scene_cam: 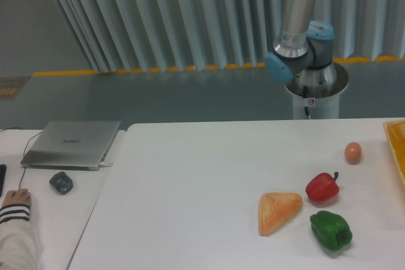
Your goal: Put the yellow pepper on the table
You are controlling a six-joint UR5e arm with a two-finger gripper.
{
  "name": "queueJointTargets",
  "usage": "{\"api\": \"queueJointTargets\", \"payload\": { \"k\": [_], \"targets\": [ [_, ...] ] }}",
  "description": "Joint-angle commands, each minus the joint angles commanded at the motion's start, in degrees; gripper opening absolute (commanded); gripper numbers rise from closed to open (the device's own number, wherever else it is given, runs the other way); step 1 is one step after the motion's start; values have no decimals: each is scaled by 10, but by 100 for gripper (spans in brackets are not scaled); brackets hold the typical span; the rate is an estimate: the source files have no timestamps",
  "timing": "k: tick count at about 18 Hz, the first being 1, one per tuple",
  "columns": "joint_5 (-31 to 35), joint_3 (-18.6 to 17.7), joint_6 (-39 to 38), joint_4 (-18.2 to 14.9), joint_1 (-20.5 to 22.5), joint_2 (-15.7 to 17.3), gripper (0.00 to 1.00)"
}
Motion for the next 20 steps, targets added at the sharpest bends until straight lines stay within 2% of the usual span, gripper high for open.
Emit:
{"api": "queueJointTargets", "payload": {
  "k": [3, 4, 5, 6, 7, 8, 13, 20],
  "targets": [
    [1, 8, 0, -2, -1, -4, 100],
    [1, 14, 0, -10, -3, -5, 94],
    [2, 28, -4, -29, -5, -10, 96],
    [2, 51, -18, -61, -7, -15, 100],
    [-2, 76, -46, -102, -9, -23, 100],
    [-3, 93, -61, -129, -11, -28, 100],
    [-1, 86, -36, -127, -6, -27, 100],
    [-3, 85, -39, -122, -9, -30, 100]
  ]
}}
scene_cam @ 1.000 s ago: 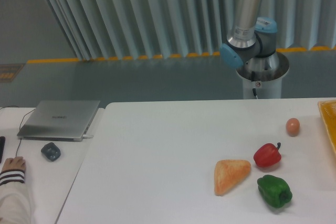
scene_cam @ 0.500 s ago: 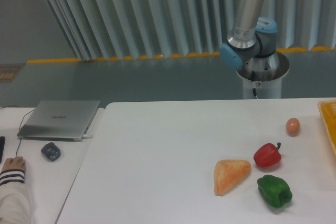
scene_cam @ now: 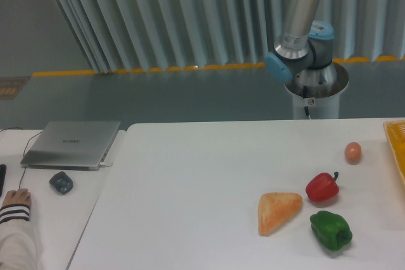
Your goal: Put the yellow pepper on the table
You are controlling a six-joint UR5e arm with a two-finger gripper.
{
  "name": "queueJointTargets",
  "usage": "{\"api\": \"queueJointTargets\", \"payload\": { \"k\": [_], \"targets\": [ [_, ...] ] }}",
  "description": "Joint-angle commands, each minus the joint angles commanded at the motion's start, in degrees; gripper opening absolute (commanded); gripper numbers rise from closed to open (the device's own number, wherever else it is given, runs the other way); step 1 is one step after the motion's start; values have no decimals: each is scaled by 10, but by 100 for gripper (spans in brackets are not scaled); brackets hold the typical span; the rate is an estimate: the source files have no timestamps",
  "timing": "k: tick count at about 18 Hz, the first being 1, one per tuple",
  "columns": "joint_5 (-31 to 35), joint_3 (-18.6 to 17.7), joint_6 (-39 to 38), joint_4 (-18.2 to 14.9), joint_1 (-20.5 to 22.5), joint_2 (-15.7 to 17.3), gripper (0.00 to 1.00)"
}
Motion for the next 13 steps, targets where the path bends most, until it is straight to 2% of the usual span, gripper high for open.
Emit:
{"api": "queueJointTargets", "payload": {
  "k": [2, 5, 13],
  "targets": [
    [0, 1, 3, 2, 0, -1, 100],
    [0, 0, 4, 22, 3, -9, 100],
    [0, -8, 2, 24, 4, -11, 100]
  ]
}}
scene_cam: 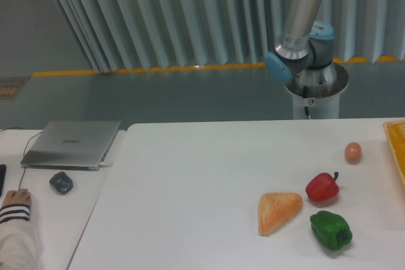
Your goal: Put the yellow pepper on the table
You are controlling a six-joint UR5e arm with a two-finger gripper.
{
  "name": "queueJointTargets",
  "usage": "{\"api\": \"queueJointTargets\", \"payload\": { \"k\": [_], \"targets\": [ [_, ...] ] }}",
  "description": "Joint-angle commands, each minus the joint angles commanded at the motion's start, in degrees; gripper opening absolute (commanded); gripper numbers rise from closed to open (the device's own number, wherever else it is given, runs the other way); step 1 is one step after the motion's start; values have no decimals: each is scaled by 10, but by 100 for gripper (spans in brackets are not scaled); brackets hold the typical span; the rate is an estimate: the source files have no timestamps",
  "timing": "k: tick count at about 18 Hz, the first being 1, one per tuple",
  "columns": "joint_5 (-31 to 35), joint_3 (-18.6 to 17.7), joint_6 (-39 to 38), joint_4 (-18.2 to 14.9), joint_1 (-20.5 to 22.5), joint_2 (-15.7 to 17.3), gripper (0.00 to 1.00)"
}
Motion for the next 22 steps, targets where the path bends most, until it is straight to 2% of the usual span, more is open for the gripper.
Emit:
{"api": "queueJointTargets", "payload": {
  "k": [14, 17, 18, 22],
  "targets": [
    [0, -3, 3, 2, 3, -4, 100],
    [0, -4, 3, 2, 2, -4, 94],
    [1, -4, 3, 2, 2, -5, 81],
    [1, -4, 2, 2, 1, -5, 81]
  ]
}}
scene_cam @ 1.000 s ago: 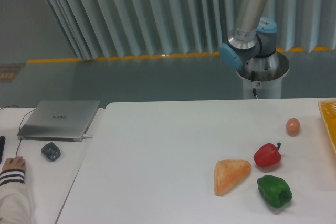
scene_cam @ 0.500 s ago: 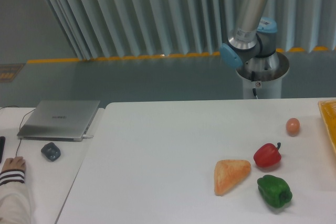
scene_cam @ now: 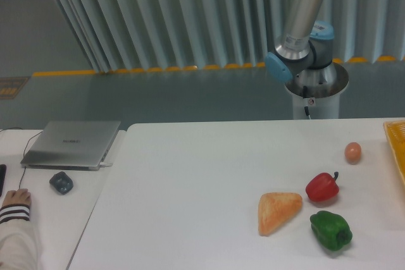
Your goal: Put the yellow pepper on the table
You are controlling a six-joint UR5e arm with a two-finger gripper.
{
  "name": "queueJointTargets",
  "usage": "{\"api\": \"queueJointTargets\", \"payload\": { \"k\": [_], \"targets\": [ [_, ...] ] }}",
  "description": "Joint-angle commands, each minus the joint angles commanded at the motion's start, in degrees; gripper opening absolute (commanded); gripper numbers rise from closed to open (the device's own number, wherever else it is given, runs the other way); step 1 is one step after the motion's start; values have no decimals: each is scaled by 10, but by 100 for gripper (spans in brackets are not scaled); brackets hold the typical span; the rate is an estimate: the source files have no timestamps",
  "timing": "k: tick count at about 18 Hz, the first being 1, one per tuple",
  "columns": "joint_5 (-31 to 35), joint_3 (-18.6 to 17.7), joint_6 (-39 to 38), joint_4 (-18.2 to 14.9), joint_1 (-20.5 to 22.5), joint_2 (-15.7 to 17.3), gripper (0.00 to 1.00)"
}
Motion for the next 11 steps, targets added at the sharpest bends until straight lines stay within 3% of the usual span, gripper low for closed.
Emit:
{"api": "queueJointTargets", "payload": {
  "k": [4, 8, 11],
  "targets": [
    [0, 0, 0, 0, 1, 0, 79],
    [1, 4, -2, -1, -4, 1, 55],
    [2, 4, -1, -1, -3, 2, 53]
  ]
}}
